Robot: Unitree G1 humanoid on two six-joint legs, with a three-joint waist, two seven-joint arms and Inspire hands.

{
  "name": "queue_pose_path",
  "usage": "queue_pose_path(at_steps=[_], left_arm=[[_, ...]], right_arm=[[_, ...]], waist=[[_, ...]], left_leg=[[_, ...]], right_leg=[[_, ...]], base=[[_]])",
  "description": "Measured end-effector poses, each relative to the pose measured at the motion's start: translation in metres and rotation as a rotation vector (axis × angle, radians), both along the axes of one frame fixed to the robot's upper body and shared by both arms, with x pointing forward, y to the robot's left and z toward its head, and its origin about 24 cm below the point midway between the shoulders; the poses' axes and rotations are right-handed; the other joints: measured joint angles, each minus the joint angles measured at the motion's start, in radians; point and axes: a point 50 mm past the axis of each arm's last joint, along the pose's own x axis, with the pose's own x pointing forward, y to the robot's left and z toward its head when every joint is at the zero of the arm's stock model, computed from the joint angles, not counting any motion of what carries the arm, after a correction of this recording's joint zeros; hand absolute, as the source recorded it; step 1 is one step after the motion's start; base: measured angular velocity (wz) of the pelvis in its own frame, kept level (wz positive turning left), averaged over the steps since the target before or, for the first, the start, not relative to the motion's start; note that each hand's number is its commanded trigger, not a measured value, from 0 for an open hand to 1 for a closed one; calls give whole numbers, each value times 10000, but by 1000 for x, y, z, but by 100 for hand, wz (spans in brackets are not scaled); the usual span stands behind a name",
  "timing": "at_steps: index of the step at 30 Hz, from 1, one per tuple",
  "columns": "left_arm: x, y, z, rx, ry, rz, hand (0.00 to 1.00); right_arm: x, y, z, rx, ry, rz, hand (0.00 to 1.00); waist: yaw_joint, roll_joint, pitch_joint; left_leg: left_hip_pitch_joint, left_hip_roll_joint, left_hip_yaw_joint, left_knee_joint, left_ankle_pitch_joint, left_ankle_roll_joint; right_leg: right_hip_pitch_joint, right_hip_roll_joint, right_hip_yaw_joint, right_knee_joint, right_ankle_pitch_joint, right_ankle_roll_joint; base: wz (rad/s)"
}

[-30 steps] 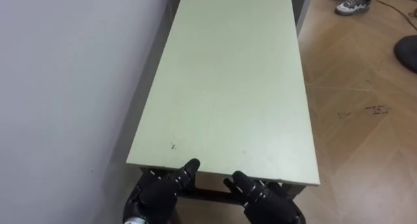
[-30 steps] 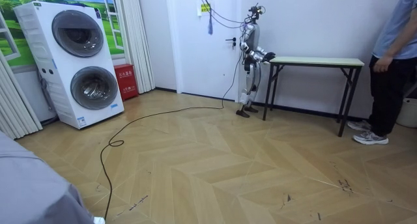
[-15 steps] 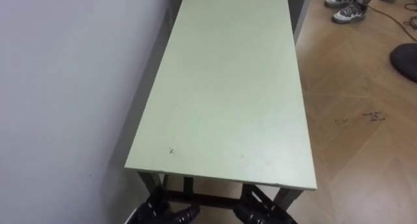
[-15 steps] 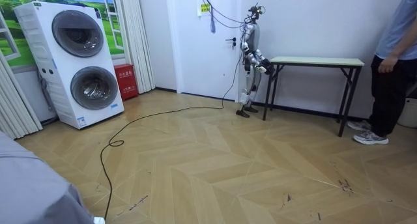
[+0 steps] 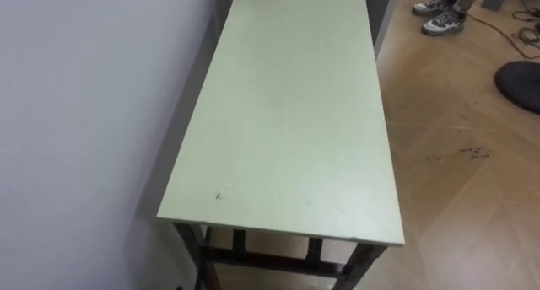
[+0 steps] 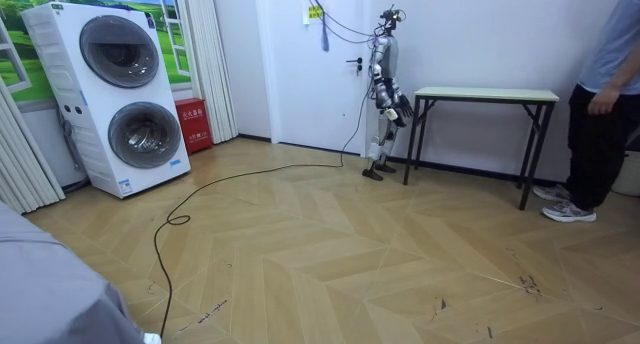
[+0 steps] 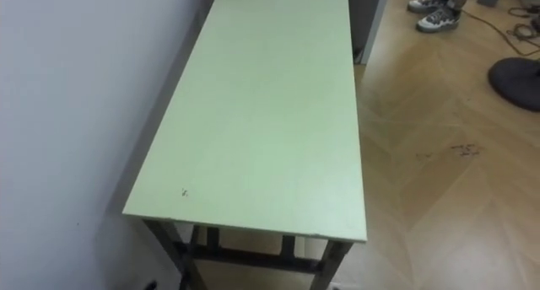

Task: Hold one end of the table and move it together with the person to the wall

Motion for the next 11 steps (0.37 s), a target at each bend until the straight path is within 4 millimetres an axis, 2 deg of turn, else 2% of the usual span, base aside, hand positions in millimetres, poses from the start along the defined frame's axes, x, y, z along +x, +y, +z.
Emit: queue_pose_path(at_steps=[9, 11], left_arm=[[-31, 18, -10, 1120, 1550, 1186, 0], [-34, 19, -12, 1397, 1811, 1092, 0]], right_arm=[[-35, -3, -10, -499, 1831, -83, 0], [-36, -3, -11, -468, 1892, -225, 0]], waist=[[0, 12, 39], [7, -10, 50]], left_leg=[[13, -13, -41, 2, -18, -61], [20, 9, 9, -5, -12, -72]], right_leg=[[42, 29, 109, -170, -1, -1], [24, 59, 228, -181, -3, -6]], base=[[1], [-7]])
